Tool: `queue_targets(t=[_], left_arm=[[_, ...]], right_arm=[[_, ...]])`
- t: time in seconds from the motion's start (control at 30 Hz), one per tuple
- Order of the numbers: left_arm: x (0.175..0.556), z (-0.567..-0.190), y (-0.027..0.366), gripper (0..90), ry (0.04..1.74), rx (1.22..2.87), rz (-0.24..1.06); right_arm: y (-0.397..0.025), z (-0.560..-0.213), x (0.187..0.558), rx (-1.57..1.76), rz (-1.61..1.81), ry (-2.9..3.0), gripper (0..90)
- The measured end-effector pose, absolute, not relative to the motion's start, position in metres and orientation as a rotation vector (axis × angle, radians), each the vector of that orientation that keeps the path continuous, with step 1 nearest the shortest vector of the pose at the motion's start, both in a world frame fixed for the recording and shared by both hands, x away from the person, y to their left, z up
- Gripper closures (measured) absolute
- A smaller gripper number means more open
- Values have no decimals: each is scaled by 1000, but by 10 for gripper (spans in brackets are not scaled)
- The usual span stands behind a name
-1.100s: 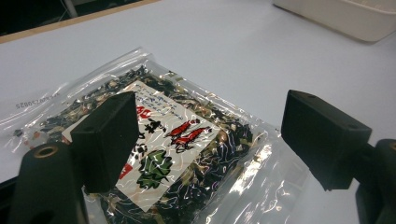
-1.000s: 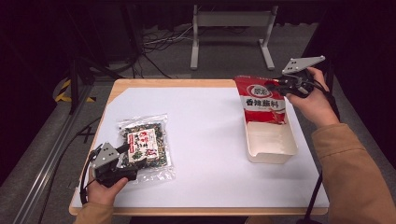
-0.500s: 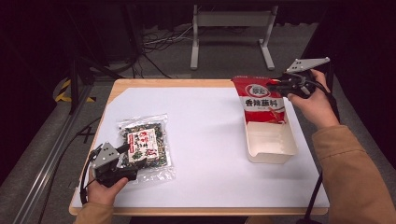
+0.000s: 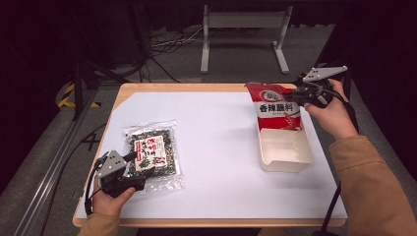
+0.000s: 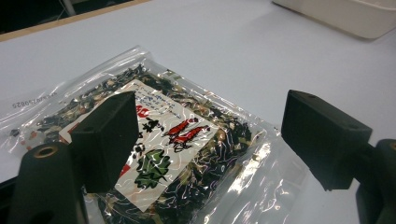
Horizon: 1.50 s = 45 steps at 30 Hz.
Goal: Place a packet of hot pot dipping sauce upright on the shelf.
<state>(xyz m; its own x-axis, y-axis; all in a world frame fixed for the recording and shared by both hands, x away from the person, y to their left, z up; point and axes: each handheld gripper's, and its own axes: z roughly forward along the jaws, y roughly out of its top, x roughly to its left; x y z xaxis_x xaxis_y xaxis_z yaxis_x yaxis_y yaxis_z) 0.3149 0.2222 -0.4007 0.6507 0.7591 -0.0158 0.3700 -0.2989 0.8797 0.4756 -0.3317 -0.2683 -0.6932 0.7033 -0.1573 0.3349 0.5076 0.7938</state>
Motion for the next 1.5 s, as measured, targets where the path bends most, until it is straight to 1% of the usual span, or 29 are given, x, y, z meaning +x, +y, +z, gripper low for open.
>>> queue_targets(t=[0.13, 0.3, 0.37, 0.43, 0.6, 0.73, 0.8, 0.9, 1.13, 1.2, 1.27, 1.3, 1.5], left_arm=[[315, -401, 222, 195, 890, 1909, 510], [315, -401, 221, 195, 890, 1910, 508], [315, -401, 222, 195, 890, 1909, 508], [315, -401, 222, 195, 891, 1908, 507], [315, -401, 222, 195, 889, 1911, 508], [315, -401, 221, 195, 890, 1909, 509], [315, -401, 221, 195, 890, 1910, 509], [315, -402, 220, 195, 891, 1910, 508], [315, -402, 220, 195, 892, 1914, 507], [315, -402, 221, 195, 892, 1913, 507], [315, -402, 221, 195, 891, 1910, 506], [315, -402, 221, 195, 893, 1910, 506], [315, -401, 220, 195, 892, 1910, 507]], right_arm=[[-337, -272, 477, 865, 1040, 2256, 766], [-342, -277, 479, 898, 1033, 2256, 763], [-344, -281, 479, 924, 1029, 2254, 723], [-348, -284, 480, 950, 1022, 2235, 655], [-358, -293, 480, 1018, 1024, 2228, 591], [-365, -301, 475, 1069, 1043, 2231, 560], [-368, -306, 472, 1093, 1061, 2239, 562], [-371, -313, 468, 1120, 1058, 2277, 611], [-372, -327, 466, 1146, 992, 2319, 626], [-372, -330, 466, 1160, 958, 2332, 657], [-372, -333, 466, 1148, 916, 2334, 727], [-371, -334, 466, 1155, 891, 2333, 742], [-367, -337, 468, 1081, 812, 2310, 779]])
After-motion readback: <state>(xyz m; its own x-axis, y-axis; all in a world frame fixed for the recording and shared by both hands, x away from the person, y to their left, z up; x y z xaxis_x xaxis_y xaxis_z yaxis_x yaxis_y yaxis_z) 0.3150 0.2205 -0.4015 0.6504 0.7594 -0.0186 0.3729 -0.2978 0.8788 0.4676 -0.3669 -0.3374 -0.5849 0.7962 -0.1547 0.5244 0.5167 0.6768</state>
